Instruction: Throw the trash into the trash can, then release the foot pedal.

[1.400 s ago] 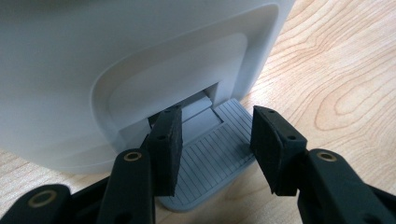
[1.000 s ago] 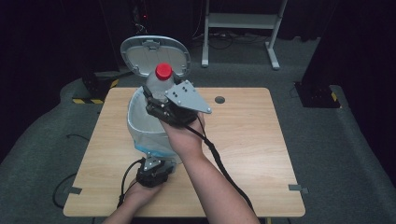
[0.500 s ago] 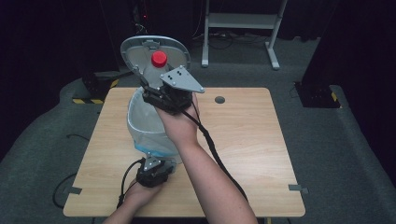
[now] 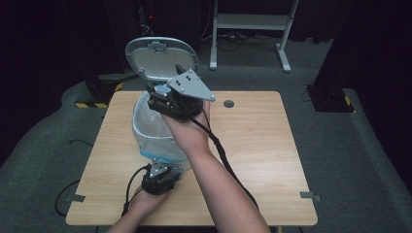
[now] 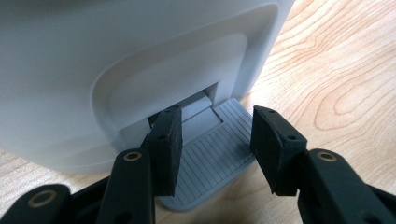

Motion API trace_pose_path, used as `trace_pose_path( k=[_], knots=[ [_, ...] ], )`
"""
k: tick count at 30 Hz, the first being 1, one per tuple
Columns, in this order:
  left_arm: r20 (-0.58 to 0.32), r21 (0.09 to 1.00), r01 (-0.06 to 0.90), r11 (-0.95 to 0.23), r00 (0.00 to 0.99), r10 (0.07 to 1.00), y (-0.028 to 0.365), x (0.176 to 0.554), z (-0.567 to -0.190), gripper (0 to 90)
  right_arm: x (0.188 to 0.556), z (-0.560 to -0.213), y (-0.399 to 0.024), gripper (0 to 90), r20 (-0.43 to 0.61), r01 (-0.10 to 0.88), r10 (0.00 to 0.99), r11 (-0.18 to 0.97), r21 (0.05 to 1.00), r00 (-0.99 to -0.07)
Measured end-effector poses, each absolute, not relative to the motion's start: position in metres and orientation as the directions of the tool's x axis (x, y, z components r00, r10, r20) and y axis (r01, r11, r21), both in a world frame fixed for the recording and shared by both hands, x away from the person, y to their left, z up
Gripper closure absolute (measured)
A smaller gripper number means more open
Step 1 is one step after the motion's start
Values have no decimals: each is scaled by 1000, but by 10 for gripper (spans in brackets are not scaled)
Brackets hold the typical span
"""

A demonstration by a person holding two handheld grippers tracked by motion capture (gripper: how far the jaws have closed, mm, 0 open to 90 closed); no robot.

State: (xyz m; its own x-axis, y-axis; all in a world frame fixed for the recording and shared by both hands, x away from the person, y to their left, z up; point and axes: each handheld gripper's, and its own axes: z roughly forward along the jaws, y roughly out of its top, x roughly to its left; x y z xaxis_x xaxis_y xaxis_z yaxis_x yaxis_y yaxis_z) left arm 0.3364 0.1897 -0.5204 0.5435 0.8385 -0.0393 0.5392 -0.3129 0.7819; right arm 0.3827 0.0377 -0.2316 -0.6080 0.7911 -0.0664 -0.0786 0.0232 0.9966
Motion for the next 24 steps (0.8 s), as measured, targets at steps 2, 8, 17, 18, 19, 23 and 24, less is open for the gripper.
trace_pose_path(
  k=[2, 8, 17, 18, 19, 23, 24],
  knots=[
    [-43, 781, 540, -313, 546, 837, 190, 337, -520, 536, 373, -231, 34, 222, -83, -105, 790, 23, 994, -608],
    [-45, 785, 540, -303, 539, 841, 189, 336, -521, 536, 360, -234, 23, 237, -89, -135, 776, 4, 991, -624],
    [-44, 788, 537, -300, 536, 843, 188, 336, -521, 536, 361, -250, 10, 270, -70, -98, 775, 11, 995, -628],
    [-44, 789, 536, -299, 536, 843, 188, 336, -521, 536, 361, -251, 10, 272, -72, -96, 774, 15, 995, -629],
    [-44, 789, 536, -300, 536, 843, 188, 336, -521, 536, 362, -255, 9, 275, -70, -89, 774, 18, 996, -629],
    [-44, 790, 535, -299, 536, 843, 188, 336, -521, 536, 363, -264, 6, 287, -63, -70, 773, 25, 997, -632],
    [-43, 790, 535, -299, 536, 843, 188, 336, -521, 536, 363, -266, 5, 291, -67, -70, 772, 29, 997, -632]
  ],
)
